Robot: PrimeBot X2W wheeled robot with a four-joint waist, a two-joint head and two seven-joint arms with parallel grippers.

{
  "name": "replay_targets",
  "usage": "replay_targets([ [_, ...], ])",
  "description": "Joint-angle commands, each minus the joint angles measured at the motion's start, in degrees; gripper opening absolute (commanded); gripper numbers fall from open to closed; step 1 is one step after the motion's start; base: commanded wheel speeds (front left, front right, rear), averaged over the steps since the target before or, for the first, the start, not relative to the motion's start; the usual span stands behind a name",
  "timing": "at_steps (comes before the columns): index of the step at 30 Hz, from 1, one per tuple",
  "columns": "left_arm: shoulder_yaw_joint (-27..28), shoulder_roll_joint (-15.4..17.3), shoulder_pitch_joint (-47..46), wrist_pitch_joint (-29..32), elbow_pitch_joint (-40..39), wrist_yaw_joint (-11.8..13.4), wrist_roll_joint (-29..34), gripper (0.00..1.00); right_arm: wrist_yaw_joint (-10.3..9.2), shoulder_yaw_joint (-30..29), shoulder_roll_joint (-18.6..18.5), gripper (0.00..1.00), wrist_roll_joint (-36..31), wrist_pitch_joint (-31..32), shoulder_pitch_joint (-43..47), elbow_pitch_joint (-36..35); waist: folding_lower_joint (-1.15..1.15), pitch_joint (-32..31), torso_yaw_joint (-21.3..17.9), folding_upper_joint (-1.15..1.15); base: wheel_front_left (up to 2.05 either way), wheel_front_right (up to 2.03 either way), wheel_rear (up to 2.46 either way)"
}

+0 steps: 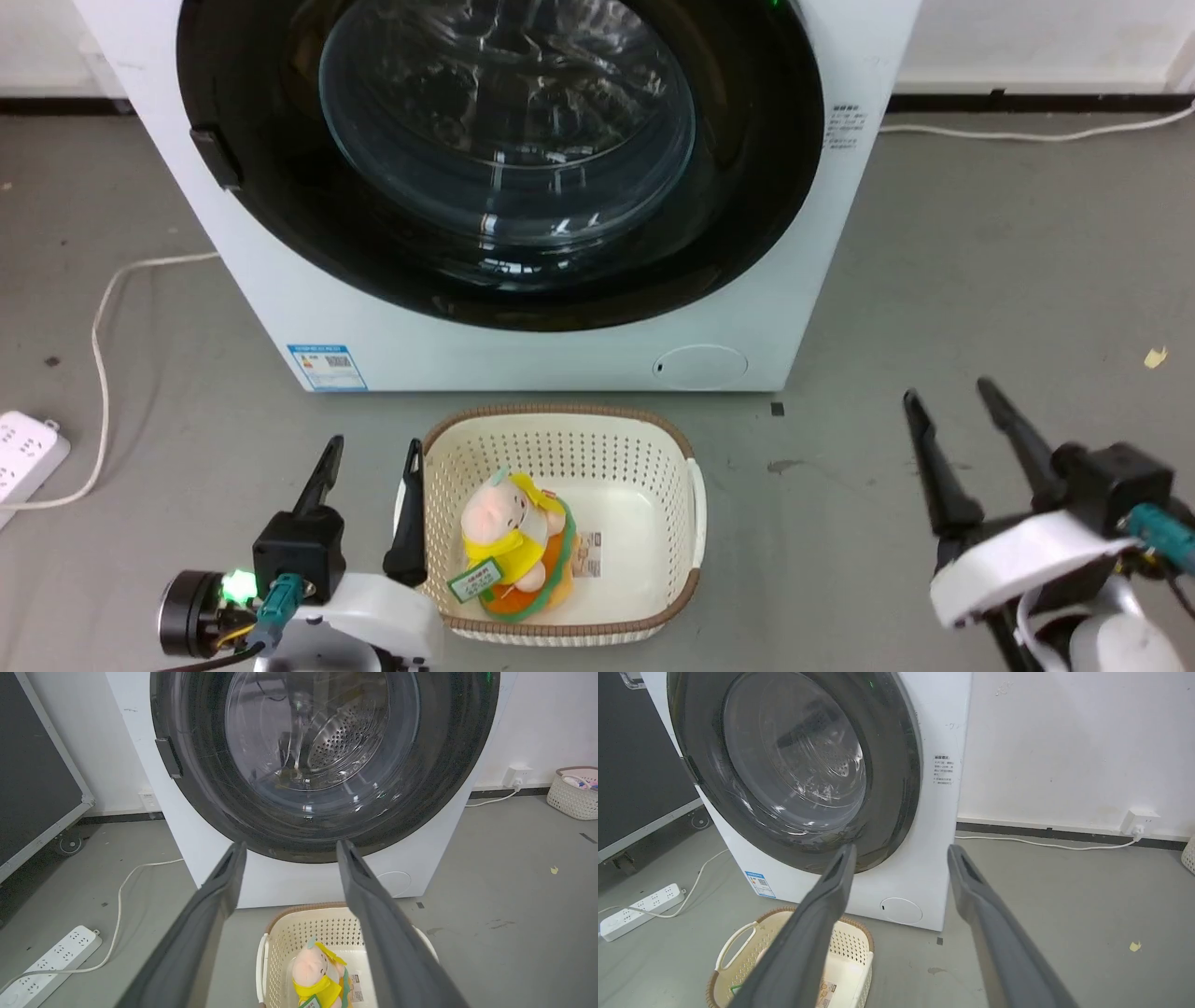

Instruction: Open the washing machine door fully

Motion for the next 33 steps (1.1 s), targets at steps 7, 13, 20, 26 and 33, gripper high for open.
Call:
replay_targets([
  [7, -0.79, 0.23, -2.31, -1.29, -1.08, -0.36, -0.13, 1.0, -0.01, -1.06, -1.33, 1.0, 4.29, 1.55, -6.19, 0.16, -0.01, 2.55, 0.78, 0.0, 0.0, 0.0, 0.0],
  [13, -1.39, 0.25, -3.26, -2.01, -1.51, -0.36, -0.21, 1.0, -0.02, -2.76, -1.32, 1.0, 7.41, 2.73, -10.86, 1.35, -0.01, 4.22, 1.55, 0.0, 0.0, 0.0, 0.0],
  [20, -2.06, 0.24, -4.33, -2.84, -1.83, -0.3, -0.4, 1.0, -0.02, -5.84, -0.52, 0.71, 11.05, 4.61, -16.59, 4.06, -0.01, 6.06, 2.5, 0.0, 0.0, 0.0, 0.0],
  [26, -2.71, 0.22, -5.27, -3.56, -2.07, -0.25, -0.62, 1.0, -0.02, -8.38, 0.0, 0.0, 13.31, 6.94, -22.25, 7.49, -0.01, 7.61, 3.3, 0.0, 0.0, 0.0, 0.0],
  [33, -3.58, 0.18, -6.61, -4.52, -2.32, -0.2, -0.9, 1.0, -0.02, -13.21, 0.57, 0.0, 16.65, 10.19, -31.16, 13.63, -0.01, 9.61, 4.39, 0.0, 0.0, 0.0, 0.0],
])
